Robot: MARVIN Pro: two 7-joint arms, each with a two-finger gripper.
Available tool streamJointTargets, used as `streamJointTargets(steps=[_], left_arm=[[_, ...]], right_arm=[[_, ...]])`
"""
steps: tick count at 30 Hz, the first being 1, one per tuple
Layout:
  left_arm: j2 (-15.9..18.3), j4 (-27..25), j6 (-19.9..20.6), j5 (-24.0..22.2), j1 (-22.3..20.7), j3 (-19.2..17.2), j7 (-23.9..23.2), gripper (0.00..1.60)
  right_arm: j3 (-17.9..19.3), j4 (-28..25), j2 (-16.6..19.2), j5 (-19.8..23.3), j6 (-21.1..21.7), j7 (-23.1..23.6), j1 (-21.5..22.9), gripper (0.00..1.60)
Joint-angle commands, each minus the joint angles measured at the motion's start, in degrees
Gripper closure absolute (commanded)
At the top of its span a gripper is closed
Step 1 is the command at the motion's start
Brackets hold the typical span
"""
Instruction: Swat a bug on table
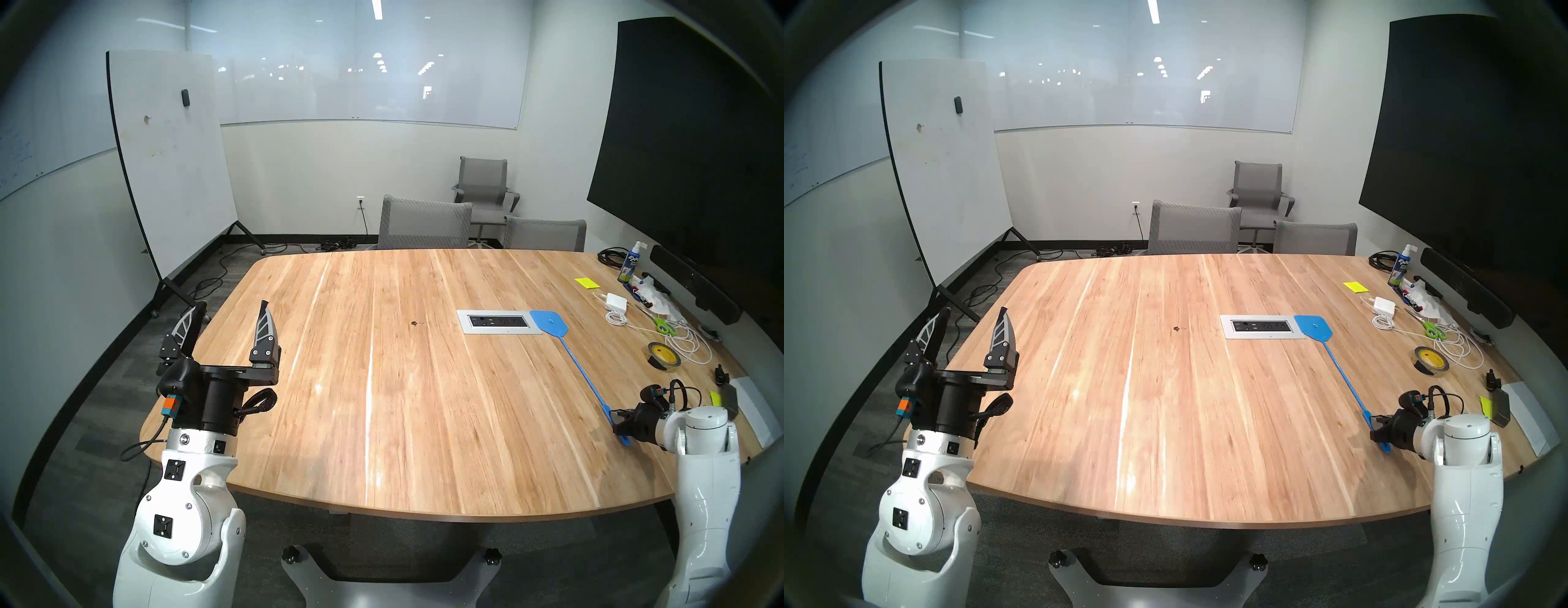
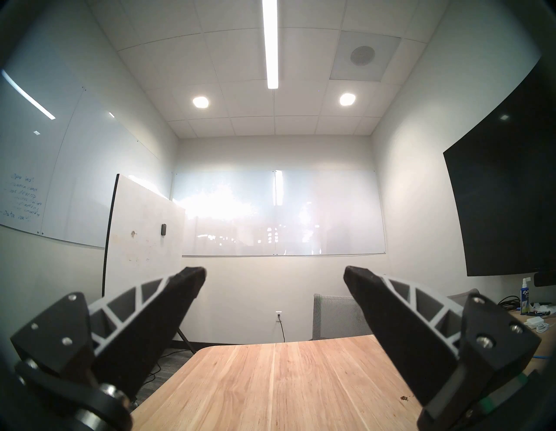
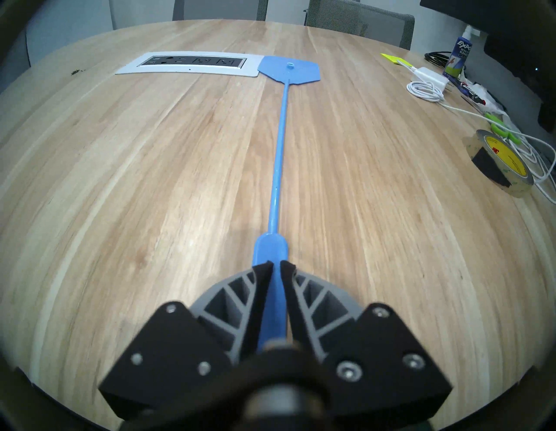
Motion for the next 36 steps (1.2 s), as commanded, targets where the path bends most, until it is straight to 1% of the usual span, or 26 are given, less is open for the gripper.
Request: streamJointTargets(steps=[1,6,17,23,27,33,34,36], left_arm=[[0.01,-1.14,-0.13,0.02,0.07,0.08,-0.05,0.00],[0.01,-1.14,-0.13,0.02,0.07,0.08,-0.05,0.00],[0.01,-1.14,-0.13,0.02,0.08,0.08,-0.05,0.00],[0.01,-1.15,-0.12,0.02,0.08,0.08,-0.05,0.00],[0.01,-1.16,-0.11,0.02,0.09,0.07,-0.05,0.00],[0.00,-1.20,-0.08,0.02,0.12,0.07,-0.05,0.00],[0.00,-1.20,-0.08,0.02,0.12,0.07,-0.05,0.00],[0.00,-1.21,-0.07,0.02,0.12,0.07,-0.05,0.00]], right_arm=[[-0.28,-2.82,0.20,0.38,0.31,-0.22,2.43,0.91],[-1.07,-1.96,0.58,-0.19,0.68,-0.86,4.44,0.90],[-5.00,3.64,0.97,-1.95,0.75,-3.80,9.69,0.92],[-6.63,7.82,1.08,-3.43,0.48,-5.45,12.42,0.90],[-6.96,9.71,1.13,-3.85,-0.06,-5.90,13.21,0.90],[-6.82,11.94,1.10,-4.15,-1.04,-6.16,13.24,0.93],[-6.74,12.20,1.12,-4.13,-1.06,-6.06,13.21,0.95],[-6.48,12.21,1.12,-4.03,-1.29,-5.78,12.66,1.06]])
